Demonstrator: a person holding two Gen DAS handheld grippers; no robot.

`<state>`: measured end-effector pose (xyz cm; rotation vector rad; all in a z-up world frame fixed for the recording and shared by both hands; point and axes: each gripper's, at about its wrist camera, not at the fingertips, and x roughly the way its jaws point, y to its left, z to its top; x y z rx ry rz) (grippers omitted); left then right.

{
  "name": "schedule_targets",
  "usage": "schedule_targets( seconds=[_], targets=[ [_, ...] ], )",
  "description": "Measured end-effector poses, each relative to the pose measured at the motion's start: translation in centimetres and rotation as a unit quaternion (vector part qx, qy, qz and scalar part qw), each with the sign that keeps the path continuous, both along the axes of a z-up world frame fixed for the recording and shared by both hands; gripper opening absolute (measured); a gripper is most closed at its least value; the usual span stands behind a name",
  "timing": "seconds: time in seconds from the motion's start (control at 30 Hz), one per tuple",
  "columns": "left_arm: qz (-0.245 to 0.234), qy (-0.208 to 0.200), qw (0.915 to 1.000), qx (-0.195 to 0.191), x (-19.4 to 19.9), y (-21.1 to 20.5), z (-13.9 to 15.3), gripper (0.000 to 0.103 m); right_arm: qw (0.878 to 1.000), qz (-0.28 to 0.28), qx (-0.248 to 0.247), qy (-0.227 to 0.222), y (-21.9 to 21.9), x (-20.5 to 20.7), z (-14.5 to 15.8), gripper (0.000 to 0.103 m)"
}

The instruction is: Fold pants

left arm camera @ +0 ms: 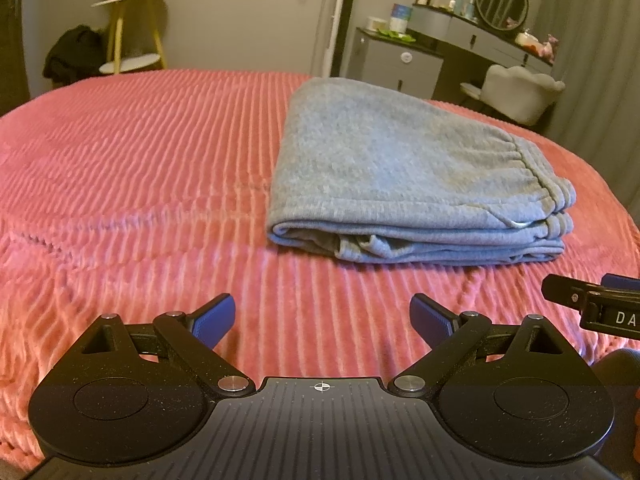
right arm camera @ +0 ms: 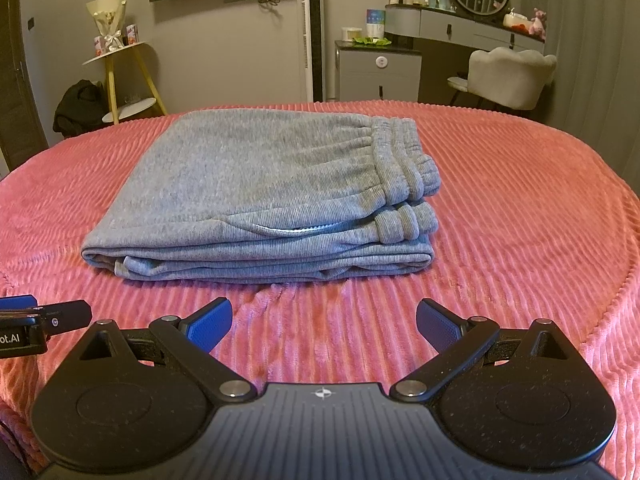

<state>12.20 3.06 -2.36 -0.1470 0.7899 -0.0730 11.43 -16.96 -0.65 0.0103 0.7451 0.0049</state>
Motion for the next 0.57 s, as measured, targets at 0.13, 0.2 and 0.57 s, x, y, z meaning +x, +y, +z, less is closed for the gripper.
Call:
schedule_targets(
  seconds=[0.13,0.2,0.57],
  targets=[
    [-0.001,-0.003,1.0,0.004,-0.09,-0.11,-0.02,0.098,1.0,0.0,0.0,0.001,-0.04,0.08,-0.08,0.099],
    [-0.001,-0.005,1.0,0.005,-0.12,-0.07,0.02,0.098,1.0,-0.001,0.0,0.002,-0.09,0.14,-0.13,0.099],
    [-0.01,-0.011,0.9998,0.009,-0.16,-0.13,0.11,0.098,1.0,-0.006,0.005,0.006,-0.52,0.39,-0.28,0.099]
  ],
)
